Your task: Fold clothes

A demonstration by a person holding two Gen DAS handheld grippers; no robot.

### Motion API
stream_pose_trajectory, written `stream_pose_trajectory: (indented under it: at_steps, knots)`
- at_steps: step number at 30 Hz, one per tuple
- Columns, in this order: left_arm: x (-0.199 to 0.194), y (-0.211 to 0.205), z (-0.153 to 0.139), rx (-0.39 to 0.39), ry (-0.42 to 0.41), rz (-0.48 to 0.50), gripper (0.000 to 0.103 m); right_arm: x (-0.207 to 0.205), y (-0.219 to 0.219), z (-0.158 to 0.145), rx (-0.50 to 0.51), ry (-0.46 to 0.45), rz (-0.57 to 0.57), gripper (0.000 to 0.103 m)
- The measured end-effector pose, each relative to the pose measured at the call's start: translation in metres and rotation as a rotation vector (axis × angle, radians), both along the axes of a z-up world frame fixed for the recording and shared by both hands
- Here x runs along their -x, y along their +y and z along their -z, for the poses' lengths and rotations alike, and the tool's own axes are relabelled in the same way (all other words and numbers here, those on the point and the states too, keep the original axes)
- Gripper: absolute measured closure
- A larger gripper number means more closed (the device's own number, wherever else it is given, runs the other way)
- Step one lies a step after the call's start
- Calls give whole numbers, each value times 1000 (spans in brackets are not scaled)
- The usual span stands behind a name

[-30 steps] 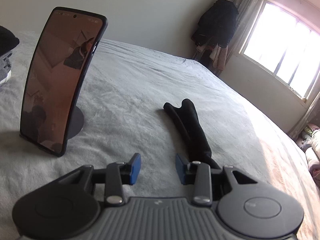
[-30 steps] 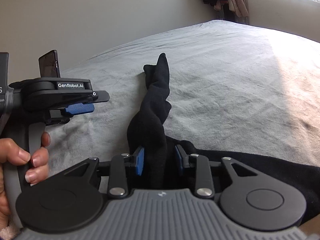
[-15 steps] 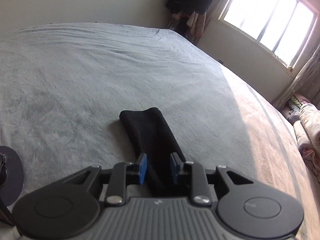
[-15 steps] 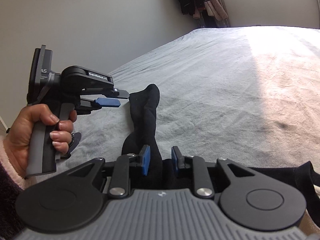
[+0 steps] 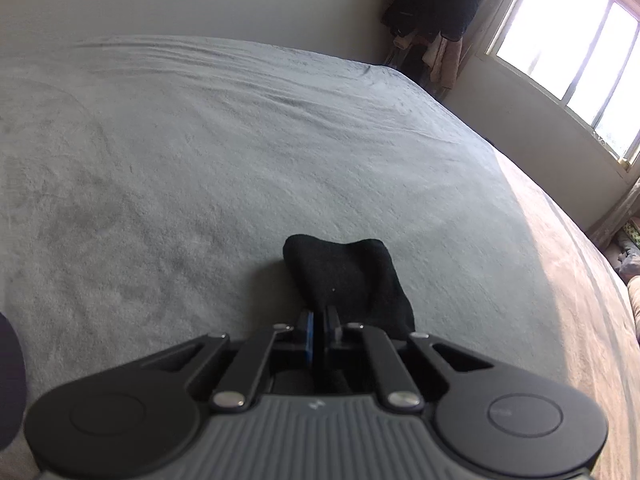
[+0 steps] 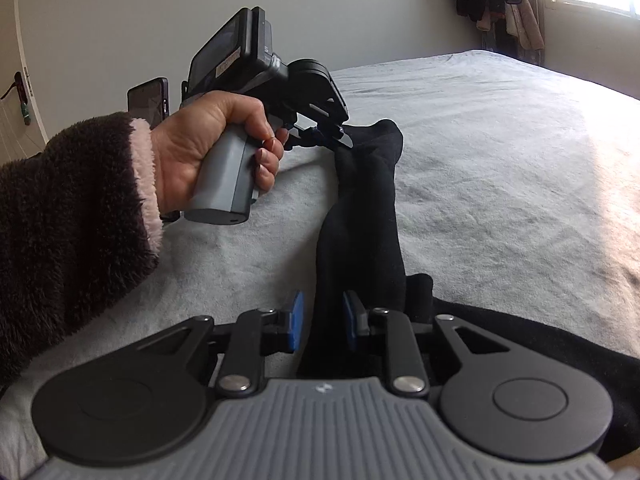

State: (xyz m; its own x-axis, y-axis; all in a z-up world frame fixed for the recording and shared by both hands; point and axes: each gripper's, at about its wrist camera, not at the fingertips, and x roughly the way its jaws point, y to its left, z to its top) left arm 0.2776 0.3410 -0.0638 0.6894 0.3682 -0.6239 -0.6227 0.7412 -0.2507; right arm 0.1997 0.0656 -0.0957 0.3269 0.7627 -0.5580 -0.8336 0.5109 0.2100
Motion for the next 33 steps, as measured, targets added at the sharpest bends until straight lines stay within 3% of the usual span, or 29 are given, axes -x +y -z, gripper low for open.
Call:
stream_pose_trajectory:
  at_steps: [4,9,11,15,19,20,22,26,28,30,33]
  knots:
    - [11,-13,-26,-210,78,-46,99,-4,-1,0,-45,39,-8,99]
    - [17,-9,-45,-369,198,-103,99,-5,0,-1,-156,153,-87,99]
    - [15,-1,-44,-398,260,-127,99,-5,4,2,-162,184,-104,99]
    - [15,13,-38,-349,351,-159,96,-5,13,8,-148,226,-124,98]
    - [17,13,-47,-339,321,-169,92,-4,20,14,-131,247,-149,91]
    - [15,11,-50,-350,314,-165,87,-1,20,13,-135,248,-161,86]
    - [11,8,-56,-358,299,-153,77,1,18,9,-145,259,-189,86]
    - [-3,11,-60,-280,308,-83,75,4,3,-9,-181,217,-211,86]
    - [-11,13,-57,-236,334,-47,74,-2,-14,-20,-211,167,-160,82]
    - [-18,17,-51,-196,365,-34,74,-11,-33,-28,-225,114,-69,65]
    - [-28,23,-39,-157,409,-21,73,-18,-49,-29,-179,37,35,64]
